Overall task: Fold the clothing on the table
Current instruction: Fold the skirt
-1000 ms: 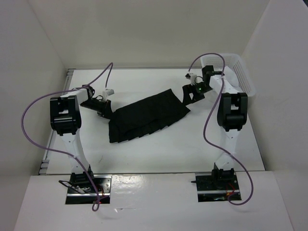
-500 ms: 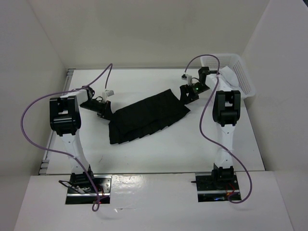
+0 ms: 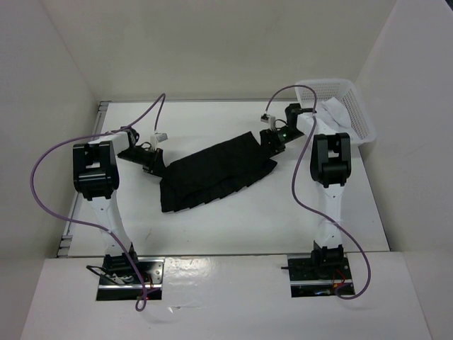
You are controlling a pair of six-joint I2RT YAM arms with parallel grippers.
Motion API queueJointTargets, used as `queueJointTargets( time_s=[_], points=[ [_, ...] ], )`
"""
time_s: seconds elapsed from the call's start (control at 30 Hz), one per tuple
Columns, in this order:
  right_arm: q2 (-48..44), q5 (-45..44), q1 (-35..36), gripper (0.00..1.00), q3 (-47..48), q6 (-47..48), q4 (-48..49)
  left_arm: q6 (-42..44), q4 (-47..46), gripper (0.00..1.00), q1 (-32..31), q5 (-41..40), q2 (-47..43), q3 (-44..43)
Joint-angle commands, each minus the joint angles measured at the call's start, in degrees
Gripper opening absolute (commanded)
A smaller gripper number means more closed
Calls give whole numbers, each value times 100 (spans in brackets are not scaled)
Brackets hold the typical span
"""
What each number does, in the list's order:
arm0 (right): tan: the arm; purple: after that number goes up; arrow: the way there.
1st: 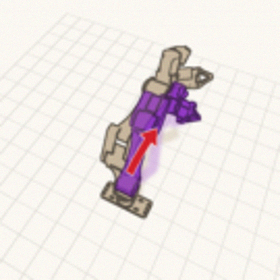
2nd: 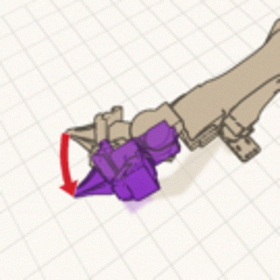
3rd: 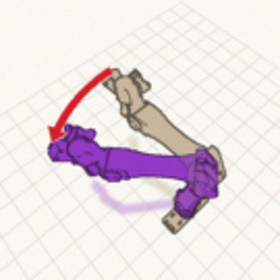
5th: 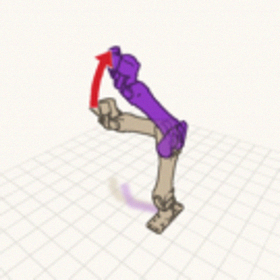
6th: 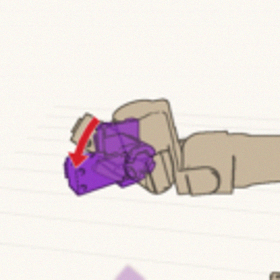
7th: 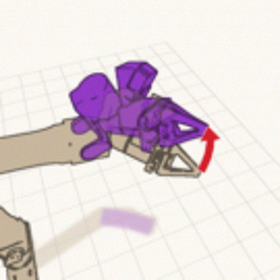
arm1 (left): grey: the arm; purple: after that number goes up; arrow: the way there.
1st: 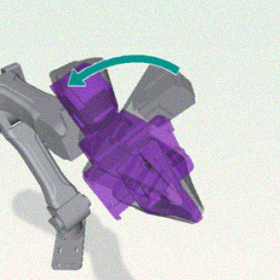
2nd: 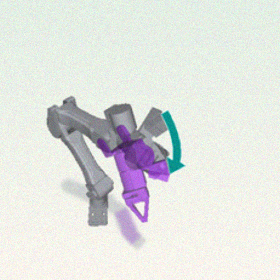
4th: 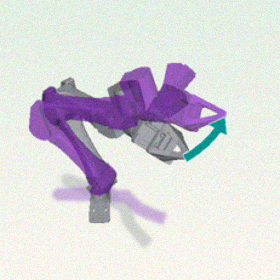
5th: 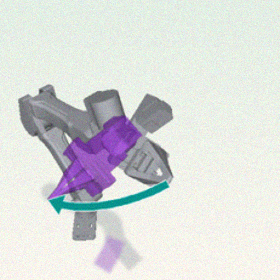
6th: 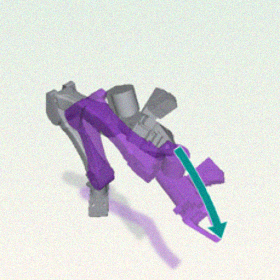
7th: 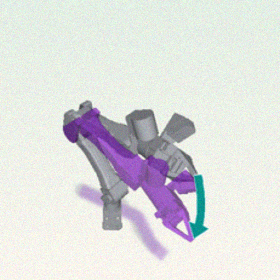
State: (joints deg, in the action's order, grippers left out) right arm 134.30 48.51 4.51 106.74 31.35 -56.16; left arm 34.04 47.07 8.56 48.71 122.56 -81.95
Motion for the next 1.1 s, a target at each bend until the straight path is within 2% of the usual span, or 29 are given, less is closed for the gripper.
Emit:
queueJointTargets(
  time_s=[0.0,0.17,0.27,0.3,0.5,0.6,0.7,0.83,1.07],
  points=[
    [246,-624,286,81,-372,64,149,217,-119,23,14,-722,136,232],
    [246,-676,348,72,-373,11,202,217,-119,23,14,-722,136,285],
    [246,-737,348,60,-373,-42,255,217,-119,23,14,-722,136,338],
    [246,-738,348,52,-425,-42,307,217,-119,23,14,-722,84,338],
    [184,-843,348,33,-479,-156,369,217,-119,23,14,-670,84,338],
    [132,-966,348,14,-479,-261,431,217,-119,23,14,-670,84,338],
    [17,-1106,296,0,-479,-401,483,217,-119,23,14,-617,84,338],
    [-193,-1502,296,0,-94,-577,483,164,-119,23,-91,-564,84,276],
    [-500,-2328,673,0,1085,-797,-175,-293,-268,20,-355,-573,84,48]
  ],
)
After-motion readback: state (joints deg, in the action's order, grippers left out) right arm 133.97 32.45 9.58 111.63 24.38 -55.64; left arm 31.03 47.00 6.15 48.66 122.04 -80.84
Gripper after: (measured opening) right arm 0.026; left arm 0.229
